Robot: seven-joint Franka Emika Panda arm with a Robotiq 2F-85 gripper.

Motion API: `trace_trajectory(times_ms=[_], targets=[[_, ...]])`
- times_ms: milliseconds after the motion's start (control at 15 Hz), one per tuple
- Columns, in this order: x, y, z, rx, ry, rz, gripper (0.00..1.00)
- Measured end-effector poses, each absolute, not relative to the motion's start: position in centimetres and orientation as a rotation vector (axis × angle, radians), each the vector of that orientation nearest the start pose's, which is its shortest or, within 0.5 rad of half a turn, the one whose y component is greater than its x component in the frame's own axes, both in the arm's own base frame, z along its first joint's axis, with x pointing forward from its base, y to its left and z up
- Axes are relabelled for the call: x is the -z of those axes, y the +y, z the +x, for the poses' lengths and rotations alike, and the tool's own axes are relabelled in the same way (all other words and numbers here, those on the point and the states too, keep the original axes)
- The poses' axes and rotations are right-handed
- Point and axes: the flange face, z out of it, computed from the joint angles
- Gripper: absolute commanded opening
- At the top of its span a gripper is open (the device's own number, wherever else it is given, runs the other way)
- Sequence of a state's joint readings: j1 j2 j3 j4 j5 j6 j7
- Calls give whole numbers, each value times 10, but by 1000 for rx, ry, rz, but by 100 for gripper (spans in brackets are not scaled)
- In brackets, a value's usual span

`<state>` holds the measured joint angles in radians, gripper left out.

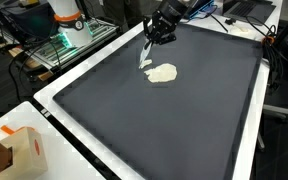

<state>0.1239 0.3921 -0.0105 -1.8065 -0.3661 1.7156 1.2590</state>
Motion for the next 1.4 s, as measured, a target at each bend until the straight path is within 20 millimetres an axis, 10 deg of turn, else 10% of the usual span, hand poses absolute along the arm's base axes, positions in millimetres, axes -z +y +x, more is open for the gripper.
trace_trajectory(times_ms=[1400], targets=[[-264,78,598,193,-750,2233,1]])
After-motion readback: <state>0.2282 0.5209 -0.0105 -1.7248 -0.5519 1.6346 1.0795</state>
